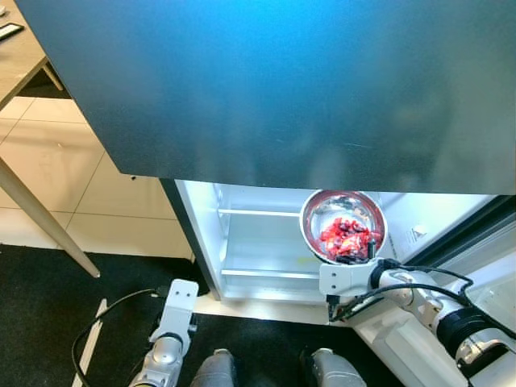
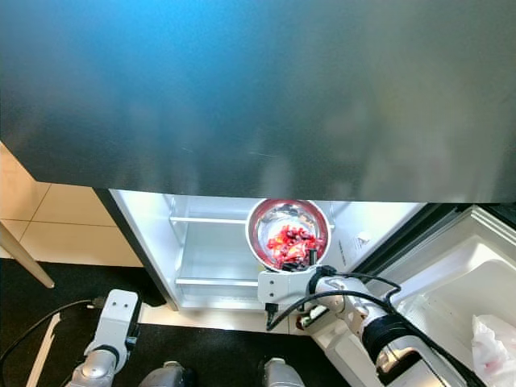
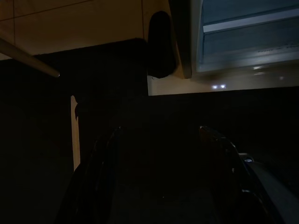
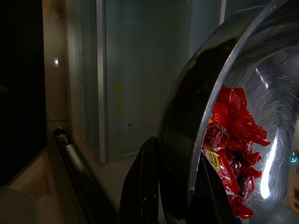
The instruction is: Restocking fridge
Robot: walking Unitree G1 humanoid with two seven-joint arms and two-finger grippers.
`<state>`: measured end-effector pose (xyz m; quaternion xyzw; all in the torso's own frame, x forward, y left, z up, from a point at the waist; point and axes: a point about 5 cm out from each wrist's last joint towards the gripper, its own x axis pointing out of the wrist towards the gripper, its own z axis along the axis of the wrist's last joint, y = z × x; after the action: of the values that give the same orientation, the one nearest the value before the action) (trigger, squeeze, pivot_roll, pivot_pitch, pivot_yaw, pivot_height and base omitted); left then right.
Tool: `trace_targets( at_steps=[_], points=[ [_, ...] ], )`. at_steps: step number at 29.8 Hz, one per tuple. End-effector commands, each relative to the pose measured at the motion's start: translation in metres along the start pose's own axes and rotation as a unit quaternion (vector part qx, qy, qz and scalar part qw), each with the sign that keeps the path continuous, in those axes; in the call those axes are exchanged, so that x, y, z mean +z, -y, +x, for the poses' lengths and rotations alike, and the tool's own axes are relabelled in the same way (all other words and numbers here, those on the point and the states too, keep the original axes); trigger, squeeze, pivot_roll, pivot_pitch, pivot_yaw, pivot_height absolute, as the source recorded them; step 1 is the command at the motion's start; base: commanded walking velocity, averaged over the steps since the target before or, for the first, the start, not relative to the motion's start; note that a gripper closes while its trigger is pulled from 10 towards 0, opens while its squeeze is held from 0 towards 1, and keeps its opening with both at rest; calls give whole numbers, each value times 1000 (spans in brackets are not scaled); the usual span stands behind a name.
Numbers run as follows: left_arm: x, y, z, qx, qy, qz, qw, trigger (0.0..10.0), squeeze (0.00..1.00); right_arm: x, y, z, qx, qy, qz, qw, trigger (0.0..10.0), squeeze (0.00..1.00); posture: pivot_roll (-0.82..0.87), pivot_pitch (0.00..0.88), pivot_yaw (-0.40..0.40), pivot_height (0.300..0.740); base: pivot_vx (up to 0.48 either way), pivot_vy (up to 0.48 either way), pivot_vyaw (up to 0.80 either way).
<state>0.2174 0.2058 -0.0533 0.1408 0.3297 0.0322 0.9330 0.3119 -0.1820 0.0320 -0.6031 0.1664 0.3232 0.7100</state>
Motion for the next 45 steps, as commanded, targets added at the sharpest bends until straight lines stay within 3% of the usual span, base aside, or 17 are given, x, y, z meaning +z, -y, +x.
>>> trace_targets(
  at_steps=[1, 45],
  points=[
    [-8, 2, -2, -4, -17, -1, 1000, 10000, 0, -1, 3, -1, -12, 4, 12, 1000, 10000, 0, -35, 173, -34, 725, 0, 0, 0],
    [-9, 2, -3, -4, -17, -1, 1000, 10000, 0, -1, 2, 0, -11, 6, 12, 1000, 10000, 0, -36, 174, -36, 725, 0, 0, 0]
  ],
)
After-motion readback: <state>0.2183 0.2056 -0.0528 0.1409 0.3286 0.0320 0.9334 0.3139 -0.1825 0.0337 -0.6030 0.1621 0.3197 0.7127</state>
